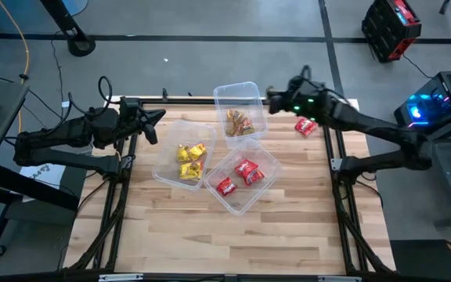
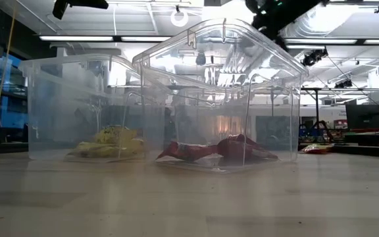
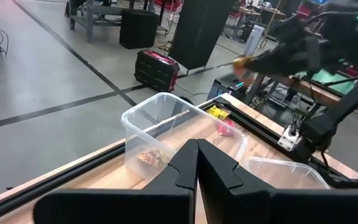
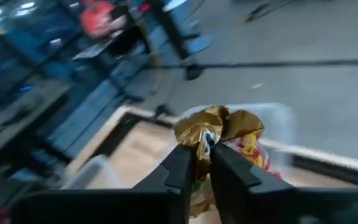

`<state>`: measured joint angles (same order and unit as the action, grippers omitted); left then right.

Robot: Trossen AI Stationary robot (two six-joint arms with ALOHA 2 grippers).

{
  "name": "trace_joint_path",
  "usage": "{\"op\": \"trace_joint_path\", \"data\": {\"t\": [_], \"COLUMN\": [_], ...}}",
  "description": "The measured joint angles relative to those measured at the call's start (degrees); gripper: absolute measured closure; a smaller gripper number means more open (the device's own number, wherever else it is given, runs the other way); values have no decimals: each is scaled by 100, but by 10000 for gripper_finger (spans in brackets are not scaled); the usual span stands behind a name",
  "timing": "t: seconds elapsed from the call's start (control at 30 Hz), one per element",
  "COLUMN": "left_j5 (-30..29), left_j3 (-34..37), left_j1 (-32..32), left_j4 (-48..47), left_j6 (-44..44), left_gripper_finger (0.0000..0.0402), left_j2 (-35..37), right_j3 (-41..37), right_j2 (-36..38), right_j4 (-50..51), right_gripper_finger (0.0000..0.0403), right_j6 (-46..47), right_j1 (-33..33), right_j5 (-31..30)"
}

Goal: Sort candy
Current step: Put the brown candy into the top right transparent bin, then put the red candy into the bottom right transparent bin

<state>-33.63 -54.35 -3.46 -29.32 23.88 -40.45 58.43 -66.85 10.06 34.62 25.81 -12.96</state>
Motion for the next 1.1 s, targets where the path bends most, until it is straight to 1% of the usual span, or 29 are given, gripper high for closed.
{"op": "trace_joint_path", "data": {"t": [0.1, 0.17, 0.2, 0.3, 0.37, 0.43, 0.47, 0.5, 0.53, 0.63, 0.67, 0.7, 0.73, 0.83, 0.9, 1.0, 1.1], "left_j5": [80, 189, 230, 330, 334, 334, 334, 334, 333, 324, 313, 312, 310, 310, 308, 306, 304], "left_j3": [0, 0, 0, -2, 0, 0, 0, 0, 0, 0, 0, 0, 0, 0, 0, 0, 0], "left_j1": [0, 0, 0, 2, 2, 2, 2, 2, 0, 0, 0, 0, 0, 0, 0, 0, 0], "left_j4": [0, 2, 2, 0, 2, 2, 2, 2, 2, 2, 1, 2, 2, 2, 4, 2, 3], "left_j6": [10, 13, 15, 108, 151, 153, 155, 153, 153, 153, 153, 154, 155, 159, 220, 304, 312], "left_gripper_finger": [402, 401, 402, 401, 401, 402, 401, 402, 401, 401, 401, 401, 402, 402, 402, 402, 401], "left_j2": [0, 0, 0, 0, 0, 0, 0, 0, 0, 0, 0, -2, -2, -4, -4, -4, -4], "right_j3": [-4, 0, 32, 313, 627, 965, 1160, 1380, 1600, 2009, 2037, 2018, 1945, 1522, 1065, 339, -417], "right_j2": [-675, -1111, -1300, -1584, -1585, -1531, -1508, -1471, -1431, -1373, -1383, -1399, -1407, -1411, -1419, -1421, -1421], "right_j4": [-673, -857, -796, -318, 235, 1044, 1553, 2055, 2581, 3919, 4170, 4349, 4376, 4344, 4300, 4236, 3843], "right_gripper_finger": [325, 297, 280, 234, 208, 189, 183, 179, 177, 179, 181, 184, 187, 195, 198, 199, 199], "right_j6": [89, 115, 130, -145, -412, -676, -764, -792, -805, -783, -771, -770, -743, -484, -260, 471, 1088], "right_j1": [8, 7, 4, 84, 193, 299, 346, 385, 426, 509, 564, 650, 755, 1212, 1530, 2032, 2470], "right_j5": [673, 937, 997, 1227, 1465, 1485, 1342, 1056, 640, -1102, -1541, -1773, -1773, -1068, -948, -868, -531]}}
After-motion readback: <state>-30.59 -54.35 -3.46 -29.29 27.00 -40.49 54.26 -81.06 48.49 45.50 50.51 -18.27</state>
